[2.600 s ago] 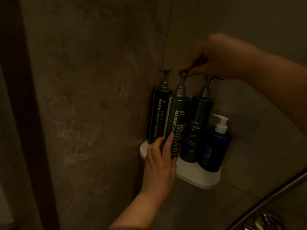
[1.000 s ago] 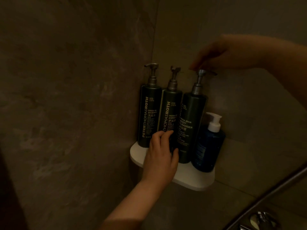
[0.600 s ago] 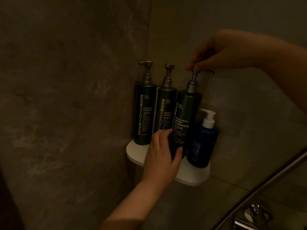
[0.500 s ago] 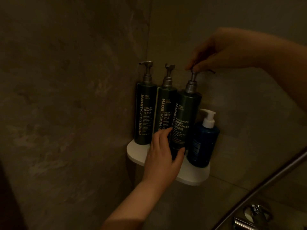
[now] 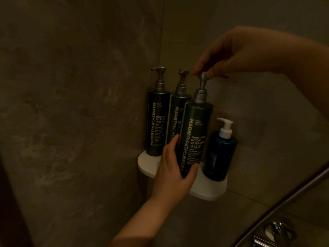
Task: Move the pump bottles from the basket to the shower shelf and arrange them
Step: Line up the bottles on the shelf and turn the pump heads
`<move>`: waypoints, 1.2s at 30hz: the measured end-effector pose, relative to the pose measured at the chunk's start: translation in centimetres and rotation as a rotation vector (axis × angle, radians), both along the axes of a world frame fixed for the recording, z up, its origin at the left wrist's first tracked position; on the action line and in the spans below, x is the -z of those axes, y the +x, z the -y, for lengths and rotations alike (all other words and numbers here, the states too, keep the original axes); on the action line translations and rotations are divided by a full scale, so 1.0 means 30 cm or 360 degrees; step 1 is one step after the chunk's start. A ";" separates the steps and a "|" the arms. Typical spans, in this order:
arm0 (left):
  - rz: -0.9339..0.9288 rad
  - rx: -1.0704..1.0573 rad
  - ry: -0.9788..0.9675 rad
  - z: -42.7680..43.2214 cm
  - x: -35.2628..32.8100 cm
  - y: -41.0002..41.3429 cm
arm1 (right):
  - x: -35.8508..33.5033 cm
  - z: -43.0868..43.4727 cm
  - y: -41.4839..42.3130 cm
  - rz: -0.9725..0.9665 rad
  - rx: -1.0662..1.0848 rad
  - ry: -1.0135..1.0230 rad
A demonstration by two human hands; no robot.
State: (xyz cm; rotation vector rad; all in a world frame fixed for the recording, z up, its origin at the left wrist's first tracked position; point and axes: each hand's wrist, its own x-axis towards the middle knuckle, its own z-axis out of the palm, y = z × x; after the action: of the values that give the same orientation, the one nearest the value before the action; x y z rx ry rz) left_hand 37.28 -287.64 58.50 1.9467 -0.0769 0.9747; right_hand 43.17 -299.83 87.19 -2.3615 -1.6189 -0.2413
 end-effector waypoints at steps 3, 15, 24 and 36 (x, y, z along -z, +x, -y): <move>-0.0018 0.0026 -0.0043 -0.014 0.001 0.002 | -0.003 -0.004 0.008 -0.0005 0.0029 0.0015; 0.0046 -0.0032 -0.0024 -0.016 0.014 0.004 | -0.015 -0.034 0.030 -0.0101 0.0081 0.0034; 0.0063 -0.0068 -0.0010 -0.024 0.020 0.008 | 0.007 -0.030 0.042 -0.0235 0.0039 0.0138; 0.0117 -0.0139 -0.0018 -0.029 0.025 0.015 | 0.057 0.010 0.055 -0.0064 -0.0114 0.0223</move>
State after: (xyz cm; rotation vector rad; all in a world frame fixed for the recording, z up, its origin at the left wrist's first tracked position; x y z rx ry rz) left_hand 37.74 -286.77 57.76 1.9173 -0.0283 1.1022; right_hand 44.81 -300.12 85.48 -2.1864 -1.6094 -0.2814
